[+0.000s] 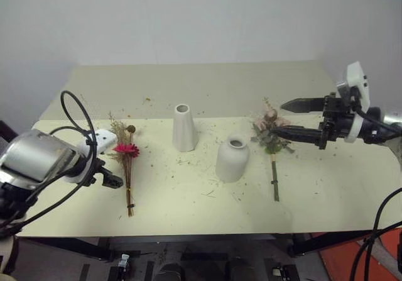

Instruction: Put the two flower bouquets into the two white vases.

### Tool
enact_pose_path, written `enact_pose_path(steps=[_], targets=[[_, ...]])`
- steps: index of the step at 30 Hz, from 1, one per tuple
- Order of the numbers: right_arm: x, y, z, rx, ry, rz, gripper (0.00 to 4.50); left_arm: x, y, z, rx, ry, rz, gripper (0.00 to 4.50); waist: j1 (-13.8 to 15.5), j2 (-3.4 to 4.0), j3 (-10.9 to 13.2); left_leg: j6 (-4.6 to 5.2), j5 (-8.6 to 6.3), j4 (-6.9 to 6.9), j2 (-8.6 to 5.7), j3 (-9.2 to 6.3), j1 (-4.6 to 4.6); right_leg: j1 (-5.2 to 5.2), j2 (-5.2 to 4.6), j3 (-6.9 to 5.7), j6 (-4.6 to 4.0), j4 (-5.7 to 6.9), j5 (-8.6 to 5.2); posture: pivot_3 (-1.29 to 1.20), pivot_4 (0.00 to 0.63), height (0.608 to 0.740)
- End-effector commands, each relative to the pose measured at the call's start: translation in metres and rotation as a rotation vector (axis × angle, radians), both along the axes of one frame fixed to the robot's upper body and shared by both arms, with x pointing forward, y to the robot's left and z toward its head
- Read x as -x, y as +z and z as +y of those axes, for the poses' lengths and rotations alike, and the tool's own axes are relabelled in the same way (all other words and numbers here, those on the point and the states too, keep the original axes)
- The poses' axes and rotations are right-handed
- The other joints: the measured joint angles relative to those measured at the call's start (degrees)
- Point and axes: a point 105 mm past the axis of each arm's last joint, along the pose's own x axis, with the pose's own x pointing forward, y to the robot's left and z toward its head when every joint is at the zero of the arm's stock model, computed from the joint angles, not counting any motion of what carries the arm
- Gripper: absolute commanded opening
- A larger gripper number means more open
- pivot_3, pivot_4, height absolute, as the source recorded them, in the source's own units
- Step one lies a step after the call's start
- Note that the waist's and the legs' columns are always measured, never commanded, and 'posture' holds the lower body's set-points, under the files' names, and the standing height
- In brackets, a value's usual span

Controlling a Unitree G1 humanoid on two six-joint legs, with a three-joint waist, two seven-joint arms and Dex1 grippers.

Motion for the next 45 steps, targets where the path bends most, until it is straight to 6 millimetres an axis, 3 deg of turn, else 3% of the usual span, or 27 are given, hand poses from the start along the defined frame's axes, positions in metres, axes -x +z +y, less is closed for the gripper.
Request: enact_pose_path(steps=[1, 11, 15, 19, 24, 26, 28, 31, 34, 38, 41, 45], targets=[[0.004, 0.014, 0.0, 0.037, 0.046, -0.081, 4.5, -0.007, -0.006, 0.002, 0.005, 0.044, 0.009, 4.48, 0.05, 0.0, 0.0, 0.0, 0.0, 0.0, -0.01, 0.0, -0.01, 0.0, -0.01, 0.0, 0.0, -0.01, 0.0, 0.0, 0.15, 0.74], [0.004, 0.013, 0.003, 0.024, 0.066, -0.083, 4.5, -0.038, -0.028, -0.019, 0.074, 0.108, 0.014, 4.48, 0.96, 0.02, -0.01, -0.01, 0.01, 0.03, -0.06, -0.01, -0.02, -0.01, -0.07, 0.0, -0.01, 0.02, 0.0, 0.0, 0.15, 0.74], [0.005, 0.013, 0.003, 0.02, 0.066, -0.081, 4.5, -0.04, -0.029, -0.021, 0.074, 0.115, 0.008, 3.61, 1.07, 0.02, -0.01, -0.01, 0.01, 0.03, -0.06, -0.01, -0.01, -0.03, -0.07, 0.01, -0.01, 0.05, 0.01, 0.0, 0.15, 0.74], [0.007, 0.013, 0.001, 0.018, 0.06, -0.079, 4.5, -0.038, -0.013, -0.017, 0.051, 0.11, -0.04, 2.44, 1.1, 0.01, -0.01, -0.02, 0.01, 0.03, -0.06, -0.02, -0.01, -0.03, -0.07, 0.01, -0.01, 0.05, 0.0, 0.0, 0.15, 0.74], [0.008, 0.012, -0.001, 0.019, 0.047, -0.075, 4.5, -0.029, 0.018, -0.016, 0.073, 0.039, -0.115, 2.44, 0.8, -0.02, 0.0, -0.03, 0.01, 0.04, -0.04, -0.02, -0.41, -0.49, -0.08, 0.03, -0.03, 0.09, 0.02, 0.0, 0.15, 0.74], [0.008, 0.012, -0.002, 0.018, 0.045, -0.074, 4.5, -0.033, 0.026, -0.02, 0.111, 0.039, -0.141, 2.44, 0.97, 0.01, -0.01, -0.11, 0.06, 0.06, -0.05, -0.02, -0.65, -0.78, -0.1, 0.05, -0.05, 0.17, 0.03, 0.0, 0.15, 0.74], [0.007, 0.011, -0.002, 0.018, 0.044, -0.072, 4.5, -0.049, 0.035, -0.031, 0.208, 0.079, -0.165, 2.44, 1.57, 0.02, -0.02, -0.13, 0.08, 0.08, -0.05, -0.02, -0.65, -0.77, -0.09, 0.04, -0.07, 0.19, 0.05, 0.0, 0.15, 0.74], [0.007, 0.011, 0.0, 0.015, 0.046, -0.07, 4.5, -0.066, 0.031, -0.052, 0.306, 0.123, -0.135, 2.44, 2.26, 0.01, -0.03, -0.17, 0.11, 0.18, -0.08, -0.07, -0.67, -0.66, -0.09, -0.08, 0.0, 0.1, 0.17, 0.0, 0.15, 0.74], [0.008, 0.011, 0.0, 0.01, 0.047, -0.071, 4.5, -0.07, 0.017, -0.072, 0.323, 0.124, -0.089, 2.44, 1.77, 0.01, -0.03, -0.17, 0.11, 0.19, -0.13, -0.06, -0.7, -0.69, -0.15, -0.02, 0.03, 0.1, 0.19, 0.0, 0.15, 0.74], [0.009, 0.01, 0.0, 0.004, 0.04, -0.073, 4.5, -0.073, 0.003, -0.084, 0.303, 0.163, -0.078, 2.44, 1.25, 0.01, -0.03, -0.18, 0.12, 0.15, -0.08, -0.05, -0.8, -0.87, -0.14, 0.06, 0.0, 0.18, 0.21, 0.0, 0.15, 0.74], [0.011, 0.01, 0.0, -0.005, 0.037, -0.075, 4.5, -0.078, 0.01, -0.089, 0.297, 0.192, -0.13, 3.0, 1.29, 0.0, -0.03, -0.19, 0.12, 0.14, -0.07, -0.02, -0.79, -0.89, -0.14, 0.1, 0.0, 0.15, 0.21, 0.0, 0.15, 0.74], [0.011, 0.009, 0.0, -0.013, 0.03, -0.078, 4.5, -0.083, 0.019, -0.092, 0.3, 0.229, -0.15, 4.23, 1.66, 0.0, -0.03, -0.25, 0.15, 0.16, -0.11, -0.01, -0.76, -0.89, -0.17, 0.1, 0.0, 0.14, 0.21, 0.0, 0.15, 0.74]])
